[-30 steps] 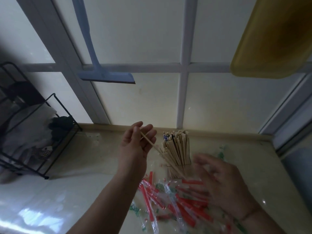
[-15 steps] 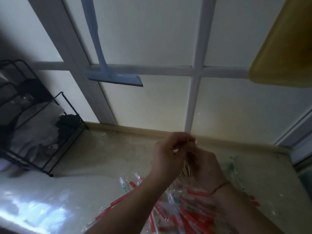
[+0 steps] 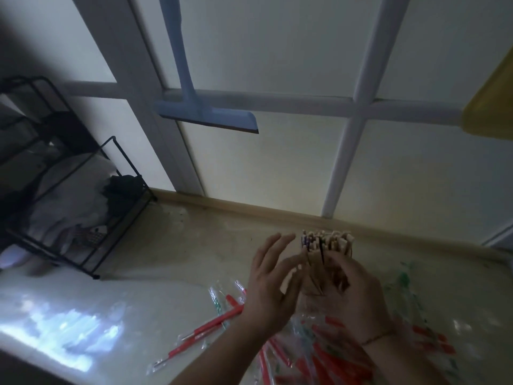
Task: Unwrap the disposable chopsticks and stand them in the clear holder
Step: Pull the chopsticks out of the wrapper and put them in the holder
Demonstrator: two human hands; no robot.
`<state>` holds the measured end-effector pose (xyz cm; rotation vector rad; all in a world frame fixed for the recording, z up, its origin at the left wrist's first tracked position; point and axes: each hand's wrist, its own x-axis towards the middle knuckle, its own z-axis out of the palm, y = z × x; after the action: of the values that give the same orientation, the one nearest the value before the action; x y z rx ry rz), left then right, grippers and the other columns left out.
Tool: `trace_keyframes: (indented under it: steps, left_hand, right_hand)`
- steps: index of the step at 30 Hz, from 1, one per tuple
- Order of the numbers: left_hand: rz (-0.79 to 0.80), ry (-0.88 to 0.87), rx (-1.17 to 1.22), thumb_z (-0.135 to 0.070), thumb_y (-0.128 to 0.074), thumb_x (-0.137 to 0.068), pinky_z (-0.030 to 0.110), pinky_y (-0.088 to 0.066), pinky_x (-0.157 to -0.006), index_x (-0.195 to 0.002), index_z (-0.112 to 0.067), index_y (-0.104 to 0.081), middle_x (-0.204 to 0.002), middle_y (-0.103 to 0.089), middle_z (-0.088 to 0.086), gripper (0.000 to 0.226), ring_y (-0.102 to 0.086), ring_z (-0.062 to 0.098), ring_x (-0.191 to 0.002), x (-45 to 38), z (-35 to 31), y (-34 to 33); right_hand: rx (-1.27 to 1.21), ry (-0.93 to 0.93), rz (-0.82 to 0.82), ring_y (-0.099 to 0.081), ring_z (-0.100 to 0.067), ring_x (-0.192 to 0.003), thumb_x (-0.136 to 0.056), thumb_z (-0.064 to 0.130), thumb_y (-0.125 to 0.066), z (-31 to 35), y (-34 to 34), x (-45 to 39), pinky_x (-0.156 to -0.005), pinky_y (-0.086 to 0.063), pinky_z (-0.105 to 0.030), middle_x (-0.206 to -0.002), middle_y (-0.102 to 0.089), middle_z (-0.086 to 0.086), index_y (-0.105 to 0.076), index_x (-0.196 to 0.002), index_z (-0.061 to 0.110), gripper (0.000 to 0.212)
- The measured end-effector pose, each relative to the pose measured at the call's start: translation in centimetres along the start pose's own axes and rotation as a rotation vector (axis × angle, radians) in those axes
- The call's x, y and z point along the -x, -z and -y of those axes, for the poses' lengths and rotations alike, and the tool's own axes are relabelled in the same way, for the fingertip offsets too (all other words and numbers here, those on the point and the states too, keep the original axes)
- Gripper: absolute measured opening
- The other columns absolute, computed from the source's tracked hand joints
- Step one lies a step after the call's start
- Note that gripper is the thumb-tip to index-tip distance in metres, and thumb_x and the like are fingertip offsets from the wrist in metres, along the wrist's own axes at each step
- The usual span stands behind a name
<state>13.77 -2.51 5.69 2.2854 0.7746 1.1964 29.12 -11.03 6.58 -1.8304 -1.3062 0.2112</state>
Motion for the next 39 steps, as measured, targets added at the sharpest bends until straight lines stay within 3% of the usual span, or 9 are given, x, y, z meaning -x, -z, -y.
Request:
trace_keyframes:
  steps: [3, 7, 15, 22, 25, 28, 34, 36, 39]
  left_hand:
    - [-0.015, 0.287, -0.266, -0.023, -0.063, -0.089, 0.035, -0.048, -0.091, -0.104, -0.023, -0.068, -0.113, -0.065, -0.005, 0.016, -0.054, 0.021, -0.113, 2.5, 5.2, 2.8]
    - [0.402, 0.709, -0.581, -0.042, -0.061, -0.09, 0.037, -0.043, -0.094, -0.123, -0.029, -0.062, -0.126, -0.059, -0.003, 0.035, -0.048, 0.026, -0.119, 6.2, 11.6, 5.6]
    - [0.622, 0.226, -0.638, -0.063, -0.051, -0.07, 0.031, -0.047, -0.068, -0.071, -0.031, -0.065, -0.073, -0.055, -0.015, 0.035, -0.054, 0.015, -0.075, 9.6, 12.8, 5.1]
    - [0.405, 0.138, -0.535, -0.046, -0.049, -0.084, 0.032, -0.045, -0.068, -0.083, -0.035, -0.073, -0.073, -0.065, -0.016, 0.027, -0.059, 0.015, -0.073, 7.8, 11.9, 6.3]
    - [0.376, -0.043, -0.462, -0.042, -0.054, -0.087, 0.032, -0.042, -0.077, -0.088, -0.033, -0.07, -0.074, -0.065, -0.014, 0.019, -0.059, 0.014, -0.072, 6.6, 10.0, 7.9]
    - [0.411, -0.249, -0.452, -0.034, -0.058, -0.089, 0.039, -0.046, -0.089, -0.091, -0.035, -0.067, -0.074, -0.061, -0.013, 0.009, -0.057, 0.014, -0.075, 5.7, 6.9, 9.2]
    - [0.325, -0.387, -0.448, -0.04, -0.064, -0.09, 0.05, -0.044, -0.096, -0.104, -0.038, -0.065, -0.09, -0.063, -0.013, 0.014, -0.059, 0.014, -0.092, 4.7, 2.7, 10.8]
    - [0.084, -0.266, -0.311, -0.049, -0.065, -0.089, 0.047, -0.039, -0.105, -0.123, -0.03, -0.058, -0.122, -0.058, -0.001, 0.039, -0.051, 0.02, -0.119, 4.7, 1.6, 11.1]
    - [-0.246, 0.327, 0.13, -0.06, -0.059, -0.084, 0.022, -0.031, -0.112, -0.143, -0.026, -0.036, -0.15, -0.034, 0.004, 0.072, -0.032, 0.01, -0.14, 3.3, -1.2, 12.4]
  right_hand:
    - [0.032, 0.137, -0.198, -0.046, 0.003, -0.073, -0.09, 0.029, -0.059, 1.0, -0.1, 1.1, -0.069, -0.042, -0.01, -0.086, -0.052, 0.014, -0.065, -0.108, 0.015, 0.023]
    - [0.006, 0.316, -0.212, -0.056, -0.002, -0.076, -0.087, 0.019, -0.059, 2.7, -0.9, 2.8, -0.071, -0.047, -0.017, -0.091, -0.062, 0.01, -0.067, -0.105, 0.017, 0.02]
    - [0.108, 0.351, -0.112, -0.061, -0.007, -0.078, -0.081, 0.018, -0.064, 4.6, -4.3, 4.8, -0.079, -0.044, -0.012, -0.082, -0.071, -0.001, -0.077, -0.086, 0.01, 0.016]
    - [0.118, 0.338, -0.118, -0.065, -0.011, -0.072, -0.083, 0.019, -0.064, 7.0, -3.8, 5.9, -0.068, -0.052, -0.021, -0.086, -0.07, 0.002, -0.077, -0.086, 0.013, 0.015]
    - [0.19, 0.42, -0.172, -0.064, -0.011, -0.083, -0.082, 0.022, -0.066, 8.2, -3.3, 6.6, -0.084, -0.048, -0.017, -0.091, -0.071, 0.002, -0.078, -0.089, 0.013, 0.017]
    - [0.413, 0.436, -0.043, -0.062, -0.018, -0.092, -0.088, 0.039, -0.06, 8.1, -3.8, 7.3, -0.08, -0.05, -0.03, -0.104, -0.069, 0.004, -0.074, -0.106, 0.02, 0.03]
    - [0.524, 0.411, -0.027, -0.066, -0.014, -0.071, -0.098, 0.035, -0.04, 7.7, -3.3, 8.3, -0.07, -0.042, -0.027, -0.075, -0.071, 0.008, -0.078, -0.083, 0.026, 0.042]
    - [0.326, 0.167, -0.004, -0.065, -0.003, -0.072, -0.09, 0.04, -0.053, 7.9, -2.0, 8.7, -0.072, -0.044, -0.017, -0.078, -0.074, 0.009, -0.078, -0.08, 0.028, 0.03]
    - [-0.136, -0.244, 0.143, -0.058, 0.013, -0.062, -0.073, 0.067, -0.067, 9.2, -0.6, 8.9, -0.063, -0.041, 0.0, -0.074, -0.073, 0.007, -0.074, -0.076, 0.039, 0.029]
